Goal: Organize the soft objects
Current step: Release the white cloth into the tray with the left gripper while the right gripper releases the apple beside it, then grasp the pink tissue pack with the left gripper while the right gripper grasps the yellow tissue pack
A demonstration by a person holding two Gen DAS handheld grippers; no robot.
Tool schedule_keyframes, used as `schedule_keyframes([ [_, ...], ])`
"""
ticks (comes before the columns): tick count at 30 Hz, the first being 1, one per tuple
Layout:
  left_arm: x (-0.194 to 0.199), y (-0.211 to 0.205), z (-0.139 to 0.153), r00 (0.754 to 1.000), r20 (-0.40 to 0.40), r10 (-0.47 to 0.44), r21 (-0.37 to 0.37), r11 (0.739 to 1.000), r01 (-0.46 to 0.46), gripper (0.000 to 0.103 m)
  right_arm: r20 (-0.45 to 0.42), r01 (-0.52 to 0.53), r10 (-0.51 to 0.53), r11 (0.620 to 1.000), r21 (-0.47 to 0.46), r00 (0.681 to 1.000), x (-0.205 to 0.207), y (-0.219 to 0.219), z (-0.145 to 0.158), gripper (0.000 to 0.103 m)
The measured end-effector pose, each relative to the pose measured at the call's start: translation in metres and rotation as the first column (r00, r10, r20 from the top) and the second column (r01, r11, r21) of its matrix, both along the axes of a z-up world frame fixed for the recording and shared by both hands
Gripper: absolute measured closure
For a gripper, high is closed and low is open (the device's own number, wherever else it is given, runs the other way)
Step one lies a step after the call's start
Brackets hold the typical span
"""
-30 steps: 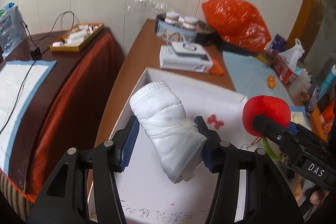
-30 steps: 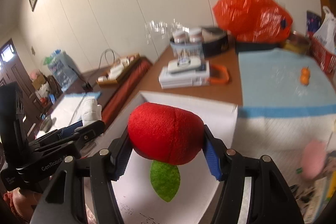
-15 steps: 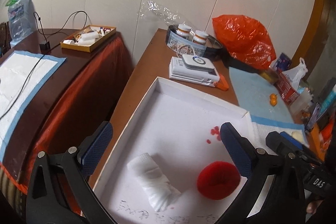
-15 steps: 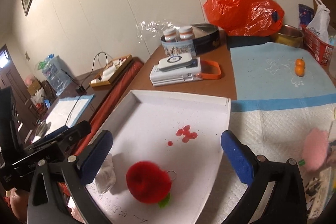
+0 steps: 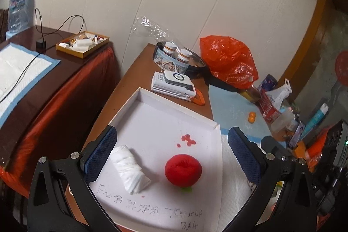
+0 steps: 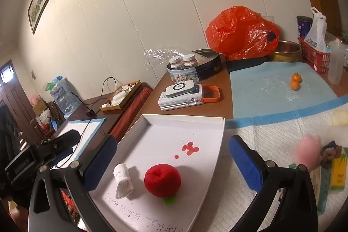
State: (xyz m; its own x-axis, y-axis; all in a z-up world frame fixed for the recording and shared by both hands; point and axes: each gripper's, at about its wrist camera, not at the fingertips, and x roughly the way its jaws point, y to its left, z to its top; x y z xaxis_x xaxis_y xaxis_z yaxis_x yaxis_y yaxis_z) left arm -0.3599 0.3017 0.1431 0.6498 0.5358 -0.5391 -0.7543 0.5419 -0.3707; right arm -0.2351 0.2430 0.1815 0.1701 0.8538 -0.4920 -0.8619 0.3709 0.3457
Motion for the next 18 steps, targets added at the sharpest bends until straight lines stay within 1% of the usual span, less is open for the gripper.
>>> schedule_keyframes([
  [2,0.006,-0.011,0.001,1.000,-0.016,-0.021,0.018,1.000,0.021,0.000,-0.007,0.003,-0.003,1.000,0.008,1.000,0.003,-0.006,0.000,0.000],
  [5,0.023,-0.028,0.000,0.997,-0.064,-0.053,0.039,0.998,0.056,0.000,-0.016,0.027,-0.026,0.999,0.021,1.000,0.013,-0.021,0.000,0.000],
  [9,0.057,-0.053,-0.006,0.986,-0.094,-0.139,0.017,0.990,0.141,0.000,-0.017,0.090,-0.090,0.995,0.038,0.996,0.035,-0.048,0.000,0.000],
  [12,0.095,-0.079,-0.014,0.959,-0.130,-0.252,-0.012,0.968,0.252,0.000,-0.035,0.184,-0.183,0.982,0.036,0.983,0.067,-0.080,-0.002,0.000],
  [15,0.139,-0.112,-0.028,0.913,-0.165,-0.373,-0.058,0.928,0.369,0.000,-0.048,0.296,-0.294,0.955,0.023,0.954,0.107,-0.123,-0.011,0.000],
  [16,0.149,-0.120,-0.031,0.899,-0.165,-0.405,-0.075,0.914,0.398,0.000,-0.051,0.321,-0.320,0.947,0.014,0.946,0.117,-0.134,-0.014,0.000],
  [18,0.169,-0.137,-0.040,0.870,-0.159,-0.466,-0.108,0.884,0.454,0.001,-0.068,0.373,-0.374,0.927,-0.030,0.925,0.141,-0.158,-0.027,0.000],
])
